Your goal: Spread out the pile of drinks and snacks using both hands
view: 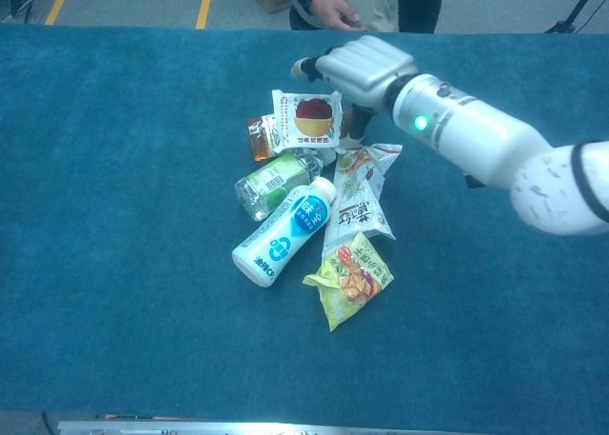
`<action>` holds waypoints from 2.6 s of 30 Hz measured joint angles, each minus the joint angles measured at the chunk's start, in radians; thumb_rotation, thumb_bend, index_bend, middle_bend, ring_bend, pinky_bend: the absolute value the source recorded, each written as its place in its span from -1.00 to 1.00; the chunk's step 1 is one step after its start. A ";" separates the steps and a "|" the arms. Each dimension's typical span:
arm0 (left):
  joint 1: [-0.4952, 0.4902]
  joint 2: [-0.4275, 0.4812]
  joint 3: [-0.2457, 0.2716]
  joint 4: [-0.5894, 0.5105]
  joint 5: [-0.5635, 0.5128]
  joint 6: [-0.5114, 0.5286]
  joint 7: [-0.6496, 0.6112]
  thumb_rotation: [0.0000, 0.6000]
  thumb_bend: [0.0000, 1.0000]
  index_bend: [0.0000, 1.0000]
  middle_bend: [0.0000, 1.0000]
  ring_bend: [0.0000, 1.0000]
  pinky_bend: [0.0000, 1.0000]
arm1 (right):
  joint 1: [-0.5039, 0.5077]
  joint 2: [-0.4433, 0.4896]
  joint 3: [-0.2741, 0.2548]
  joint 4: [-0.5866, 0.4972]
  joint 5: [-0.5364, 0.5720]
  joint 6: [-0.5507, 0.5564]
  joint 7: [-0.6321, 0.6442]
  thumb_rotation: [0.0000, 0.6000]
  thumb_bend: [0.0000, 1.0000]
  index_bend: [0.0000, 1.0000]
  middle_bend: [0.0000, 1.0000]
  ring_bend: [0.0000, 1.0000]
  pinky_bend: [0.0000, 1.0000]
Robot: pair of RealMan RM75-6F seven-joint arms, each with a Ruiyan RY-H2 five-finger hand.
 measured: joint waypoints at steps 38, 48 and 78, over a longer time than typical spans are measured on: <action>0.010 0.000 0.001 0.009 -0.002 0.004 -0.015 1.00 -0.30 -0.71 -0.64 -0.73 -0.70 | -0.019 0.103 -0.050 -0.046 -0.038 -0.001 0.114 1.00 -1.00 -0.13 -0.26 -0.20 0.23; -0.025 -0.012 -0.013 -0.002 0.002 -0.036 0.005 1.00 -0.30 -0.71 -0.64 -0.73 -0.70 | -0.167 0.285 -0.168 -0.160 -0.303 0.034 0.259 1.00 -1.00 -0.13 -0.26 -0.20 0.23; -0.125 0.007 -0.036 -0.042 0.054 -0.120 0.029 1.00 -0.30 -0.71 -0.64 -0.73 -0.70 | -0.327 0.421 -0.185 -0.230 -0.465 0.088 0.391 1.00 -1.00 -0.93 -0.62 -0.58 -0.06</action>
